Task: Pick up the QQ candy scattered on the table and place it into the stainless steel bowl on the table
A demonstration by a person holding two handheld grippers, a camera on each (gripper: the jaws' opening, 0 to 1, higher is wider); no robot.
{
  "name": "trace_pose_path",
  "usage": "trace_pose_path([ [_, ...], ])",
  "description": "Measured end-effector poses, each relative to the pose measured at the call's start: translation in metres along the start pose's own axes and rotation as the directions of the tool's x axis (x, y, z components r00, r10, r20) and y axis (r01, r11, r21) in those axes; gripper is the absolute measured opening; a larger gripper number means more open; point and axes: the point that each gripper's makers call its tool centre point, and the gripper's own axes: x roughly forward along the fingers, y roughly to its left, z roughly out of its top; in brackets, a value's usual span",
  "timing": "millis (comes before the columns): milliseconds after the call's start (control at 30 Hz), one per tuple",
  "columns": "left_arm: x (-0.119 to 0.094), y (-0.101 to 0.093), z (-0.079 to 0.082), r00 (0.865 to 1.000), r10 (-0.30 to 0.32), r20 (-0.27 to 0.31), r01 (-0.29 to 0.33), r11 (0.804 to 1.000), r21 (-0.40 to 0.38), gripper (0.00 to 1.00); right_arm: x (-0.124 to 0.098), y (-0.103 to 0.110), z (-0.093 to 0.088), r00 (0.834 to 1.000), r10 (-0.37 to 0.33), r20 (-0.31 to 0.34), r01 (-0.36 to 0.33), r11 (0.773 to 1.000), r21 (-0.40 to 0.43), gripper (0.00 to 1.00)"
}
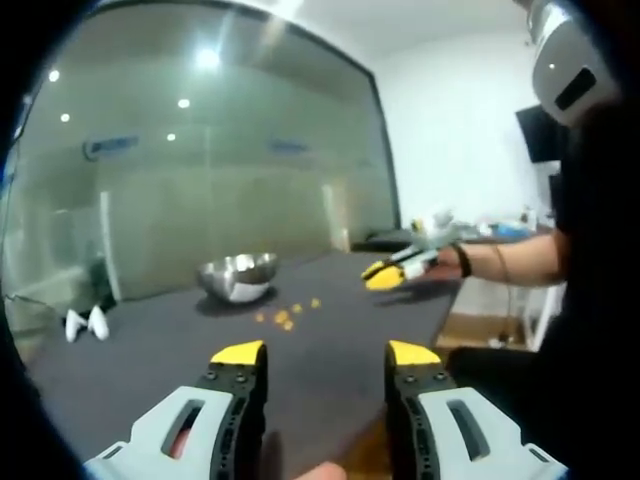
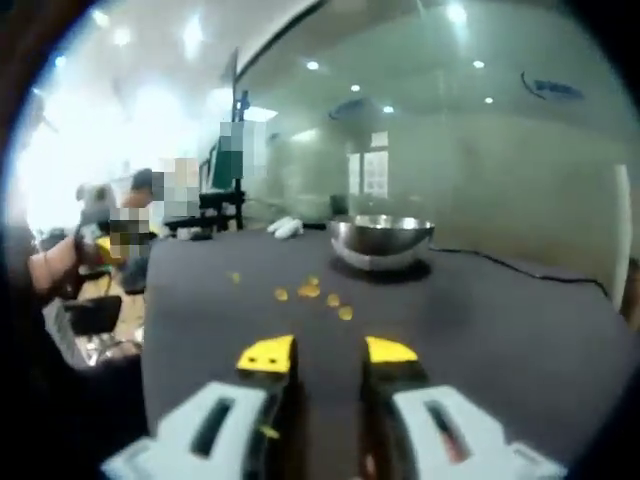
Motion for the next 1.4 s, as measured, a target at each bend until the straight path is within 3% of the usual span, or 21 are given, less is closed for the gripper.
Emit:
trace_pose_path([
  [367, -0.007, -0.001, -0.004, 1.000, 0.014, -0.006, -0.014, 1.000, -0.009, 0.48, 0.041, 0.000, -0.012, 0.996, 0.049, -0.076, -0.050, 0.999, -0.020, 0.25],
  [467, -0.009, 0.000, -0.004, 1.000, 0.016, -0.007, -0.016, 1.000, -0.009, 0.48, 0.053, -0.005, -0.010, 0.994, 0.048, -0.095, -0.057, 0.994, -0.096, 0.25],
  [867, -0.011, 0.003, -0.007, 1.000, 0.027, -0.009, -0.028, 0.999, -0.017, 0.48, 0.094, -0.013, -0.009, 0.986, 0.100, -0.137, -0.108, 0.992, -0.057, 0.24],
  [1400, -0.011, 0.007, -0.007, 0.999, 0.039, -0.012, -0.039, 0.999, -0.021, 0.48, 0.106, -0.007, -0.012, 0.980, 0.126, -0.153, -0.138, 0.988, -0.065, 0.21],
])
